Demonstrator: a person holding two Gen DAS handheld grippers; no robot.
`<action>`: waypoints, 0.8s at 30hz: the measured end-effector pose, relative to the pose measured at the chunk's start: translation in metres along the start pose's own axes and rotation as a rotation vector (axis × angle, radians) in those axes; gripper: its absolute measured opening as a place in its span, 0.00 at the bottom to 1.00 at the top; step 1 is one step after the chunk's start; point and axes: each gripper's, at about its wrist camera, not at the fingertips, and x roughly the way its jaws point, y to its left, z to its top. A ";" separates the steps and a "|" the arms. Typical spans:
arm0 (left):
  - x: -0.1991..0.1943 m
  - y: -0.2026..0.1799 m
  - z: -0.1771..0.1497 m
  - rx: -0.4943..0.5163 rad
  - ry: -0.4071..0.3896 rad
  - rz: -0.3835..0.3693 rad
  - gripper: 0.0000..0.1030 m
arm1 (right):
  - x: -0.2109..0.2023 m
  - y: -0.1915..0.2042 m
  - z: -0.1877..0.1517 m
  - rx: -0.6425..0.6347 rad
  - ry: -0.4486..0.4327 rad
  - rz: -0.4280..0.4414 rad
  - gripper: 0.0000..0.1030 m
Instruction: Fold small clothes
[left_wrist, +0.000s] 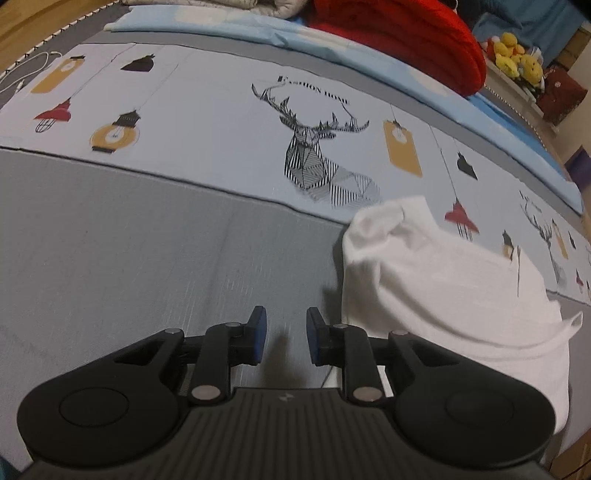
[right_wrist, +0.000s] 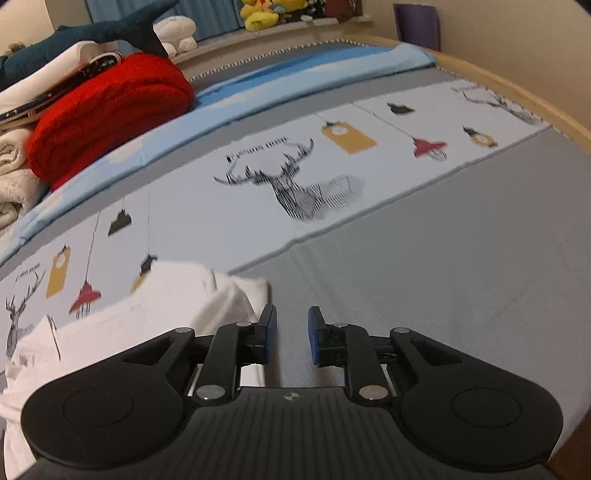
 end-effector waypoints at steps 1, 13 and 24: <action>-0.001 0.000 -0.004 0.005 0.003 0.000 0.28 | -0.002 -0.001 -0.003 -0.001 0.007 0.001 0.18; 0.007 -0.015 -0.008 0.041 0.037 0.001 0.36 | -0.004 0.008 -0.017 -0.150 0.066 -0.001 0.20; 0.022 -0.022 -0.007 0.106 0.088 -0.009 0.56 | 0.016 0.016 -0.023 -0.189 0.114 0.030 0.35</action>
